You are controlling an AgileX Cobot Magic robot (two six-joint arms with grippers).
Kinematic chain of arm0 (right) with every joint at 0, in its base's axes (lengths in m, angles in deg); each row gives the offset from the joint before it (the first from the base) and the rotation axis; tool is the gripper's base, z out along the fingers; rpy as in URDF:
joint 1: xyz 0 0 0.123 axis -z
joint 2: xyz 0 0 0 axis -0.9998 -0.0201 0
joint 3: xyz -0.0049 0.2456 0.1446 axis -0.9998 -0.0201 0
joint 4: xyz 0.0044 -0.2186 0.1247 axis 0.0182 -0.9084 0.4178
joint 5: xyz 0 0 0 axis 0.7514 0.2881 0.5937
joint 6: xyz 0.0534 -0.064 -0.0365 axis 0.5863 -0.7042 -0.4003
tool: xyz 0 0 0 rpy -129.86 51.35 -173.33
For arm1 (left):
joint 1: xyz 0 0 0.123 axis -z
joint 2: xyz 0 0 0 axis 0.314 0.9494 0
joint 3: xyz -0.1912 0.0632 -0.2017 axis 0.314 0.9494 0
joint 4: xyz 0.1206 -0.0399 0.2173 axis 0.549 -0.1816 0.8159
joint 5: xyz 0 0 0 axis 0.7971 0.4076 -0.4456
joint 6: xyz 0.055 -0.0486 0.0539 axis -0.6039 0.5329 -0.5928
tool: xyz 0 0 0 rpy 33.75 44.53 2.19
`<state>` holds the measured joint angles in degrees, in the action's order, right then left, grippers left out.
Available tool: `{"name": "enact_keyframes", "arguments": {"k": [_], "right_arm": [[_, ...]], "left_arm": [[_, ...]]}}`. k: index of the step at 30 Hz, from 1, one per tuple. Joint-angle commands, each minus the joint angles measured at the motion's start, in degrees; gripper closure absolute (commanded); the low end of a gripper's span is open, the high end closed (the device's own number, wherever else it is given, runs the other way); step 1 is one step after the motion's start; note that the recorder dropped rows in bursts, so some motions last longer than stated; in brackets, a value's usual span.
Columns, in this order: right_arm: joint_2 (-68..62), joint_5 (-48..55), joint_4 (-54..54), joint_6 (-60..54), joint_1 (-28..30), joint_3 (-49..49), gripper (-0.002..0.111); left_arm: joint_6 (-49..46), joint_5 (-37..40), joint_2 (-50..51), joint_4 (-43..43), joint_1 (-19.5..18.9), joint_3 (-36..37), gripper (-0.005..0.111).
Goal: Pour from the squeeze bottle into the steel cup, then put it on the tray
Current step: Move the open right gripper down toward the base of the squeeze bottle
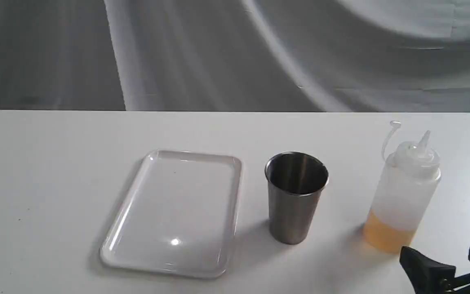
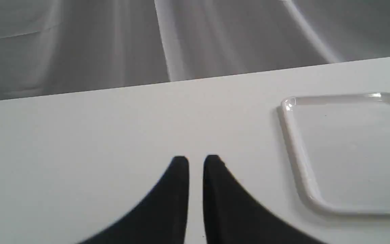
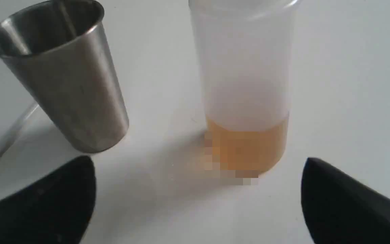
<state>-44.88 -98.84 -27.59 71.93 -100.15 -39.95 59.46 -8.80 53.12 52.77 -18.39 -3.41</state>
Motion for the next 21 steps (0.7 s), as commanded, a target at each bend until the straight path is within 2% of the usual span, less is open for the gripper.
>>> {"name": "enact_keyframes", "arguments": {"k": [1, 12, 21], "right_arm": [[-0.2, -1.7, 0.1, 0.0, -0.2, -0.3, 0.021], [-0.2, -4.5, -8.1, 4.8, -0.2, -0.3, 0.021], [-0.2, -4.6, -7.5, 6.1, -0.2, -0.3, 0.021]], "left_arm": [[0.1, -0.4, -0.3, 0.1, 0.1, 0.3, 0.098], [0.1, -0.4, -0.3, 0.1, 0.1, 0.3, 0.098], [0.1, -0.4, -0.3, 0.1, 0.1, 0.3, 0.098]]}}
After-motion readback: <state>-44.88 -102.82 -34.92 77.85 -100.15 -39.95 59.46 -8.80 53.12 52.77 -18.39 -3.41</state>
